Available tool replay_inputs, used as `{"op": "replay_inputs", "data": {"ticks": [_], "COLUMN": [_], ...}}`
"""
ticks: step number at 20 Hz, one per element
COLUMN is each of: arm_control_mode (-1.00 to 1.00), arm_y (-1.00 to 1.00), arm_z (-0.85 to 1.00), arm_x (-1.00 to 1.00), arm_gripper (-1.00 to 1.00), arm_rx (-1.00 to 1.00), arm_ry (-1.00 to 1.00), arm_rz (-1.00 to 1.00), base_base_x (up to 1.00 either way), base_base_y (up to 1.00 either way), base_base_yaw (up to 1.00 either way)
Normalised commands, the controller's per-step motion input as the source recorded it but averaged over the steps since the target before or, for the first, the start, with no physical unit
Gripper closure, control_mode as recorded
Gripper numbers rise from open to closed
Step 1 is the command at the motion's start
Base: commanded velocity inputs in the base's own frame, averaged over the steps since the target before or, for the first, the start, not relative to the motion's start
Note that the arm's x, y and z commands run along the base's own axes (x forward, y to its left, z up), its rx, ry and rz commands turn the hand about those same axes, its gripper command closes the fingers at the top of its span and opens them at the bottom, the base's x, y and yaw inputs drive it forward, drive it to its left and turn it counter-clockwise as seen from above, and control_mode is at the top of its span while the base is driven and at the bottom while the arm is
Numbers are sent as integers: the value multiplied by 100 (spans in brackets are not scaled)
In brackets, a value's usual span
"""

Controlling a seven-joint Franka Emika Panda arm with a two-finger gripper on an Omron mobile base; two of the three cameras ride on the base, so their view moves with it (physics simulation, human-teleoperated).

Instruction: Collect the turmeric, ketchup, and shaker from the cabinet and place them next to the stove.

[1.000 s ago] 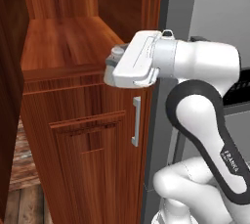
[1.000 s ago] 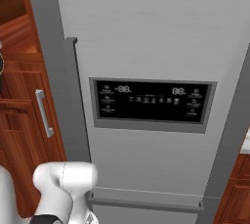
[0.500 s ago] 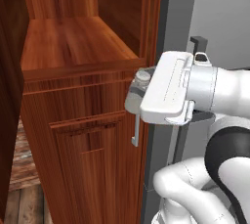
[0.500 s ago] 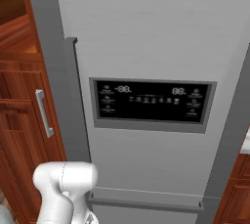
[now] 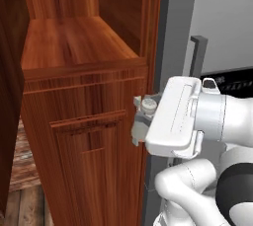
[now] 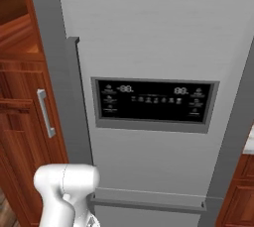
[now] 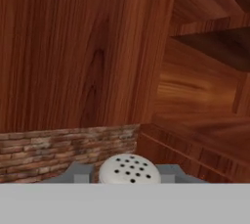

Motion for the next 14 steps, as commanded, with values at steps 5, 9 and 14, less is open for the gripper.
{"op": "replay_inputs", "data": {"ticks": [5,9,14], "arm_control_mode": [100,100,100], "arm_y": [0,0,0], "arm_z": [0,0,0], "arm_x": [0,0,0], "arm_gripper": [100,100,100], "arm_rx": [0,0,0], "arm_ry": [0,0,0], "arm_rz": [0,0,0], "base_base_x": [-72,-93,-76], "base_base_y": [-61,-75,-91], "base_base_yaw": [-11,-17,-18]}}
